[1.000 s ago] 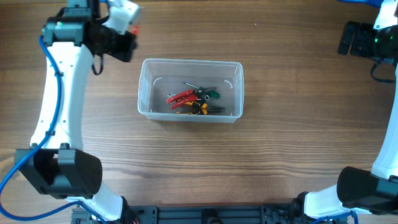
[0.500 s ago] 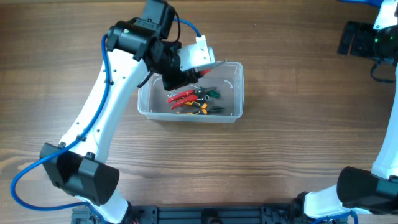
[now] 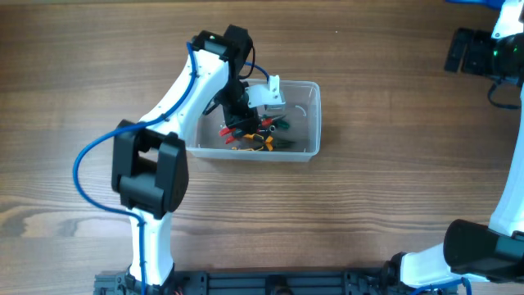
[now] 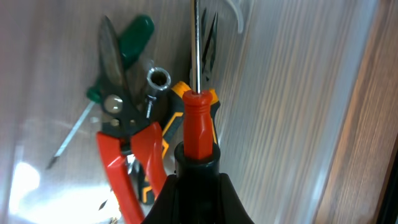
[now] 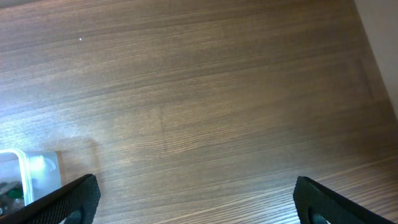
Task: Pack container
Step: 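Lift the screwdriver with the left gripper into the container and release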
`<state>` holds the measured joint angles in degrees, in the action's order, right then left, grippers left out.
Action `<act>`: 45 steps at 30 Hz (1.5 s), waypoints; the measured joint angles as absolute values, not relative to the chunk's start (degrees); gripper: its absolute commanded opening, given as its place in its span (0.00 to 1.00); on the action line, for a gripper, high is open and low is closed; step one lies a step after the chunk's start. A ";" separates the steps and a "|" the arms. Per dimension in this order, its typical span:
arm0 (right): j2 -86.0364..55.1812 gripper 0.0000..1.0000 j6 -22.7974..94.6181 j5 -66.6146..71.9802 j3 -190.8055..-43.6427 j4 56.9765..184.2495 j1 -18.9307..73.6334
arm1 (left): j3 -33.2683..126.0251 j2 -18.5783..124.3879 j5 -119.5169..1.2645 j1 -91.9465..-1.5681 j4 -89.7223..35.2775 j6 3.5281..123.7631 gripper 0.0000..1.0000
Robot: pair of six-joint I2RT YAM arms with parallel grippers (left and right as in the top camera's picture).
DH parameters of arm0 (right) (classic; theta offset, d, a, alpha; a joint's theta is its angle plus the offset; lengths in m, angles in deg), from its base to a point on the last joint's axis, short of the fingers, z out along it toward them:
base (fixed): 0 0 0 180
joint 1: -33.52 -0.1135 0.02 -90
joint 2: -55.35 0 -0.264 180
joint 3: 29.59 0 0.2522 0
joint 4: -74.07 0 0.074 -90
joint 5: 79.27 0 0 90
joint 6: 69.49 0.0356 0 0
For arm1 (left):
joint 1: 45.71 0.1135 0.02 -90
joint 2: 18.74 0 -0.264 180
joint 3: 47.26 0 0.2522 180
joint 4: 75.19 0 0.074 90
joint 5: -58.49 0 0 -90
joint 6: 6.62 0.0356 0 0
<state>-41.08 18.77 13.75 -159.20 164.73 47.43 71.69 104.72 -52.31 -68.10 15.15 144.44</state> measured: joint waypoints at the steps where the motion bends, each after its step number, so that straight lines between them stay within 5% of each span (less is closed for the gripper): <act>1: -41.10 1.00 18.77 13.75 -159.20 164.73 47.43 | 71.69 105.88 -52.26 -68.10 15.23 144.42 0.04; 24: -41.08 1.00 18.77 13.75 -159.20 164.73 47.43 | 71.67 111.69 -45.25 -67.75 12.92 139.11 0.08; 26: -41.10 1.00 18.77 13.75 -159.20 164.73 47.43 | 71.67 111.69 -44.90 -67.44 12.94 138.28 0.13; 31: -41.10 1.00 18.77 13.75 -159.20 164.73 47.43 | 71.67 111.65 -45.01 -67.34 13.01 137.40 0.52; 42: -41.10 1.00 18.77 13.75 -159.20 164.73 47.43 | 71.67 103.30 -45.53 -67.29 13.95 136.51 0.83; 45: -41.10 1.00 18.77 13.75 -159.20 164.73 47.43 | 71.67 100.65 -45.47 -67.29 14.08 136.59 1.00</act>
